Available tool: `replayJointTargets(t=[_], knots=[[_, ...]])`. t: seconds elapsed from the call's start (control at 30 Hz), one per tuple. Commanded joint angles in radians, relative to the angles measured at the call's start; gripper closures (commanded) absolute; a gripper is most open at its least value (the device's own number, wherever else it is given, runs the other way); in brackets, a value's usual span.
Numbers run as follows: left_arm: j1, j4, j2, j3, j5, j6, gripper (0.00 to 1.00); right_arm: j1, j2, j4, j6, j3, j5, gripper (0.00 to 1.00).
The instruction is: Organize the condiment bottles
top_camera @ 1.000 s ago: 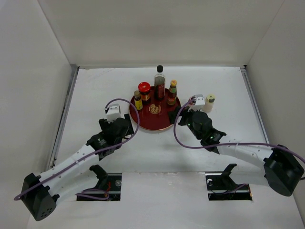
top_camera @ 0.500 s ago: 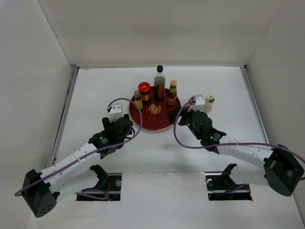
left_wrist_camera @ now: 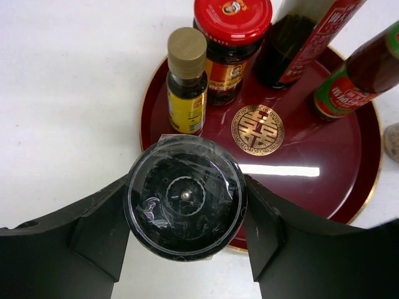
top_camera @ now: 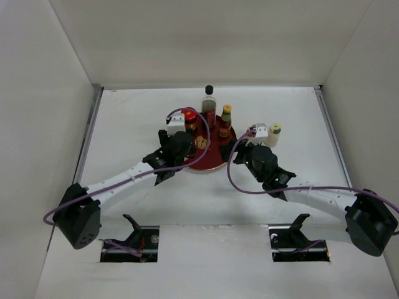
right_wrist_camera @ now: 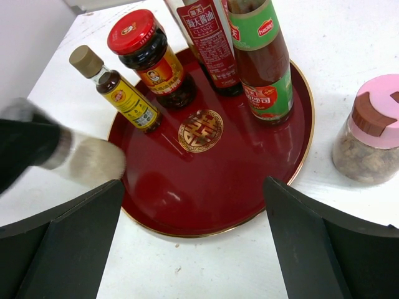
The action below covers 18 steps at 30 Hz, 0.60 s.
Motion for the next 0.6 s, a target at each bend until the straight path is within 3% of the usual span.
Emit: replayJointTargets(t=[0.0, 0.07, 0.17, 0.27, 0.43, 0.57], knots=[[0.039, 0.198, 0.042, 0.063, 0.035, 0.044, 0.57, -0.002, -0.020, 0.054, -0.002, 0.008, -0.008, 0.03], [0.055, 0.229, 0.076, 0.059, 0.060, 0.040, 0.57, 0.000, -0.015, 0.054, -0.002, 0.008, -0.008, 0.17], [0.063, 0.271, 0.111, 0.039, 0.071, 0.037, 0.57, 0.000, -0.012, 0.054, -0.004, 0.010, 0.001, 0.47], [0.068, 0.300, 0.150, 0.030, 0.085, 0.035, 0.57, 0.000, -0.010, 0.054, -0.004, 0.010, 0.009, 0.63], [0.071, 0.330, 0.205, 0.011, 0.094, 0.035, 0.56, 0.000, 0.000, 0.056, -0.001, 0.010, 0.062, 0.75], [0.075, 0.347, 0.217, -0.010, 0.098, 0.035, 0.50, 0.000, -0.010, 0.088, 0.001, -0.003, 0.093, 0.73]])
